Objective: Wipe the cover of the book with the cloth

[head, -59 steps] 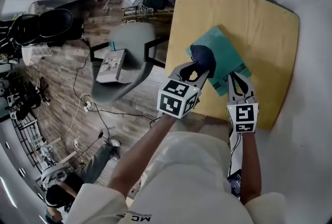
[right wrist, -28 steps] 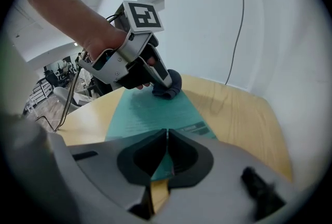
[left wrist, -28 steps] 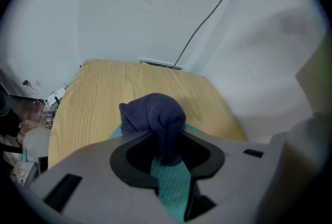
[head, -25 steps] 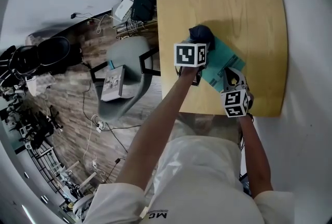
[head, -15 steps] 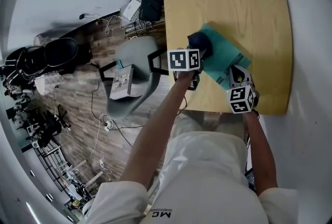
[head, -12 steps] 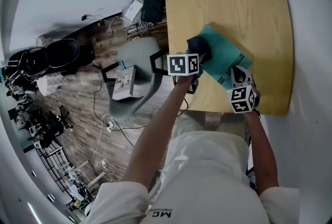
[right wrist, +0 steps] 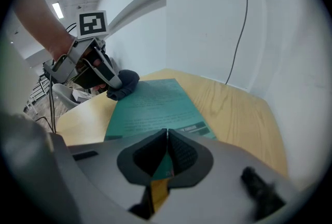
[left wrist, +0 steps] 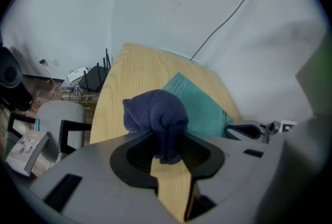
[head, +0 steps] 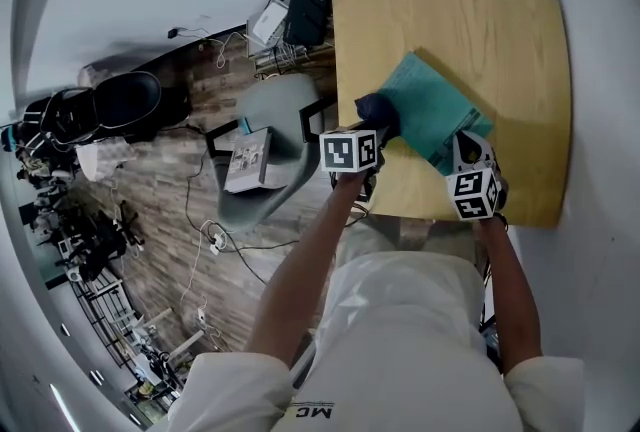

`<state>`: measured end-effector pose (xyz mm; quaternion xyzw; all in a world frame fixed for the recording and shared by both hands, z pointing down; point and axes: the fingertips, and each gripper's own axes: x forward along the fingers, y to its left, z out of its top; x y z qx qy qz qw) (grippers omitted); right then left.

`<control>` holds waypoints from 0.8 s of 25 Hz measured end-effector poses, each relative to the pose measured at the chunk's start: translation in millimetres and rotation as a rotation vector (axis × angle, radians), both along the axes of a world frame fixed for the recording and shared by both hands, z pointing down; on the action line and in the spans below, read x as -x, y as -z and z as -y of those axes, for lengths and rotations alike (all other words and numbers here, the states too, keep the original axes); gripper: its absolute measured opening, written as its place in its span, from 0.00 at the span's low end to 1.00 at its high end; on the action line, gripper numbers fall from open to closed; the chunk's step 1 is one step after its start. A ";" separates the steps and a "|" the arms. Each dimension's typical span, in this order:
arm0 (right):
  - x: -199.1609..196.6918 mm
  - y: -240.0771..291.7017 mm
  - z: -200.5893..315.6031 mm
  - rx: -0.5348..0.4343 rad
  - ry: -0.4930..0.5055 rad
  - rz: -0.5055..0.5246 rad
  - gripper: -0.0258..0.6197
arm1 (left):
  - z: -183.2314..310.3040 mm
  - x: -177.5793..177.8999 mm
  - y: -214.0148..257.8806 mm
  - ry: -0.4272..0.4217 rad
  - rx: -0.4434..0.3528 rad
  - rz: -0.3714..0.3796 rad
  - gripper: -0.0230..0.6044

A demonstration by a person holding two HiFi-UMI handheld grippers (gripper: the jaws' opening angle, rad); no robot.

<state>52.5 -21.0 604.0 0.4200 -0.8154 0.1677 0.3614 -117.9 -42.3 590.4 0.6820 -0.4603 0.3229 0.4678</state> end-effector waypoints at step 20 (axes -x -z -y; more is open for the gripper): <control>-35.9 20.6 18.7 0.046 -0.136 0.206 0.09 | 3.1 -53.4 41.4 -0.072 -0.095 -0.060 0.25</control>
